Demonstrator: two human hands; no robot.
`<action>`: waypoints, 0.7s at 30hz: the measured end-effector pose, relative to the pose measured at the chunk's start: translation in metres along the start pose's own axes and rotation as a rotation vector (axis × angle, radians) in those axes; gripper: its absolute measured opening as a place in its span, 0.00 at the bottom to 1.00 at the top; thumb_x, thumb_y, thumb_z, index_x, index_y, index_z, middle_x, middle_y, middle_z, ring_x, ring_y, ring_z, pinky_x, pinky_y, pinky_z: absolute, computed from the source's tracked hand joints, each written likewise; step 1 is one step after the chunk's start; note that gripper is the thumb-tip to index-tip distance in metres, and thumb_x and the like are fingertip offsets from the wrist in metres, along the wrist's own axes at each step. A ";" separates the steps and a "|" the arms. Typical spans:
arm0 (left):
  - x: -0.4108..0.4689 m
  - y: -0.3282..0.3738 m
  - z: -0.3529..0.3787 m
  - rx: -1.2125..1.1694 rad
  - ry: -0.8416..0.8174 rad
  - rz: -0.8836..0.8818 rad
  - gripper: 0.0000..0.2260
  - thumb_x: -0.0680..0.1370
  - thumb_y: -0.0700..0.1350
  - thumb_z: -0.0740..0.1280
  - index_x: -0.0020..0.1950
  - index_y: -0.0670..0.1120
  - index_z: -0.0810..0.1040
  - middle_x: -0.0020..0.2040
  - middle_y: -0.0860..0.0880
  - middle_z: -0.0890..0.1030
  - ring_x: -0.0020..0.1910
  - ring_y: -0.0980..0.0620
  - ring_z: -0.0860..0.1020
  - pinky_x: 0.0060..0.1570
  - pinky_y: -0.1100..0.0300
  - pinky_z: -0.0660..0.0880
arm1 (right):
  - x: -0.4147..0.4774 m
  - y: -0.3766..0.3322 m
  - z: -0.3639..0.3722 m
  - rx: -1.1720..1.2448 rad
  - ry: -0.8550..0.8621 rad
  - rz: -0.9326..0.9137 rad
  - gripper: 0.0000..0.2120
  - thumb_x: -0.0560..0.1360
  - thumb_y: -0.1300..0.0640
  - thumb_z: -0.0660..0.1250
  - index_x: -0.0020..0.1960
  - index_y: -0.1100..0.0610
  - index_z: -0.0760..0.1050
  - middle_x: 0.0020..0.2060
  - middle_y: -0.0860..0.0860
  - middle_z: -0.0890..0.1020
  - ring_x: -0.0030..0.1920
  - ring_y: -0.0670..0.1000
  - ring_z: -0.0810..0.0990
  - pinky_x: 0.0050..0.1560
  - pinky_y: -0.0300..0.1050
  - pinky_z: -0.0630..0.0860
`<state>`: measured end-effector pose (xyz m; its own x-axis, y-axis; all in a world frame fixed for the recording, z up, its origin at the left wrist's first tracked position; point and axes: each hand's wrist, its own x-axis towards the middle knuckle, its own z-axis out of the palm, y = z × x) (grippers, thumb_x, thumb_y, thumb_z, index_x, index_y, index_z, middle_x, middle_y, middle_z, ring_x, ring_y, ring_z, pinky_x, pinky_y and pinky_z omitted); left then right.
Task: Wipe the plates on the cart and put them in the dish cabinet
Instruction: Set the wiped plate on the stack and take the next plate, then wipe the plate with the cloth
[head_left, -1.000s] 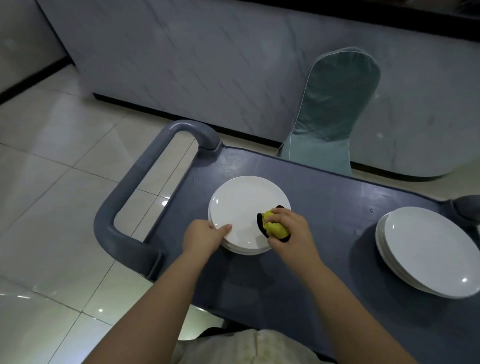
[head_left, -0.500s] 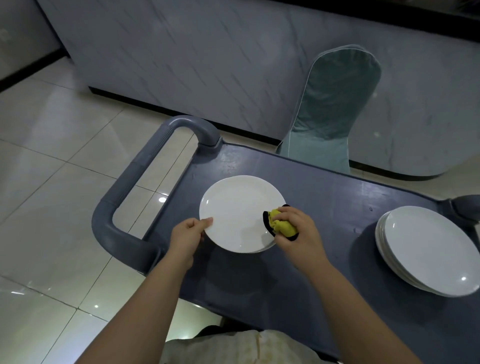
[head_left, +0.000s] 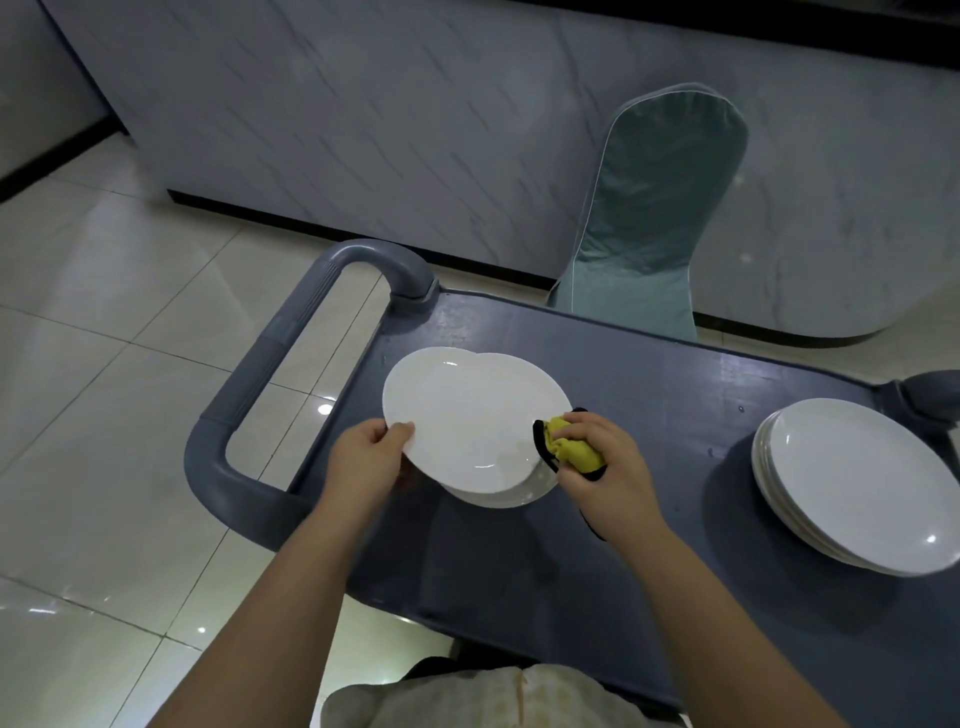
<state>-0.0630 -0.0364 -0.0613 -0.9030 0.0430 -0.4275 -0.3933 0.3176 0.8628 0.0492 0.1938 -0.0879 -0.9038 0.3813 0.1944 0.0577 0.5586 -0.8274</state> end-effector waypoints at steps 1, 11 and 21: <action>-0.002 0.007 -0.001 -0.085 -0.024 -0.032 0.08 0.79 0.42 0.65 0.42 0.40 0.77 0.39 0.44 0.80 0.37 0.47 0.80 0.37 0.51 0.82 | 0.000 -0.001 -0.001 0.003 0.006 0.005 0.17 0.64 0.66 0.70 0.49 0.50 0.82 0.55 0.37 0.78 0.59 0.42 0.75 0.61 0.37 0.70; 0.003 0.080 -0.019 -0.180 -0.200 -0.038 0.17 0.75 0.33 0.68 0.61 0.45 0.69 0.52 0.40 0.79 0.44 0.43 0.83 0.32 0.51 0.81 | 0.006 -0.016 -0.005 0.045 0.011 0.025 0.18 0.63 0.61 0.68 0.48 0.43 0.80 0.55 0.40 0.79 0.60 0.43 0.75 0.60 0.36 0.69; 0.003 0.134 -0.029 0.057 -0.202 0.140 0.19 0.75 0.35 0.69 0.62 0.48 0.69 0.48 0.42 0.80 0.35 0.47 0.83 0.29 0.55 0.79 | 0.012 -0.025 -0.004 0.042 0.046 -0.057 0.19 0.63 0.73 0.70 0.49 0.56 0.82 0.50 0.38 0.79 0.54 0.35 0.76 0.55 0.26 0.68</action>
<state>-0.1229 -0.0210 0.0607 -0.8928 0.2769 -0.3552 -0.2515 0.3478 0.9032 0.0391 0.1876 -0.0626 -0.8845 0.3839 0.2649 -0.0118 0.5493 -0.8355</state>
